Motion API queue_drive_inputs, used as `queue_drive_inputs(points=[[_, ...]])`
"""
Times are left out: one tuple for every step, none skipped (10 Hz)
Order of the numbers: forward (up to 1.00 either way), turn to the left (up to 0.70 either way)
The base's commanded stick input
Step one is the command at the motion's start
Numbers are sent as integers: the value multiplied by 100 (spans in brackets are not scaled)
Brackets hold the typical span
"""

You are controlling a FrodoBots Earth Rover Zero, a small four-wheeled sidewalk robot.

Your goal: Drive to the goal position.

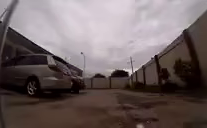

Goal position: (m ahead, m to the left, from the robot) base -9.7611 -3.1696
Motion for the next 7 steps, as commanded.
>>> queue_drive_inputs(points=[[100, -1], [100, -4], [100, -30], [100, -40], [100, -40], [100, -40], [100, 0]])
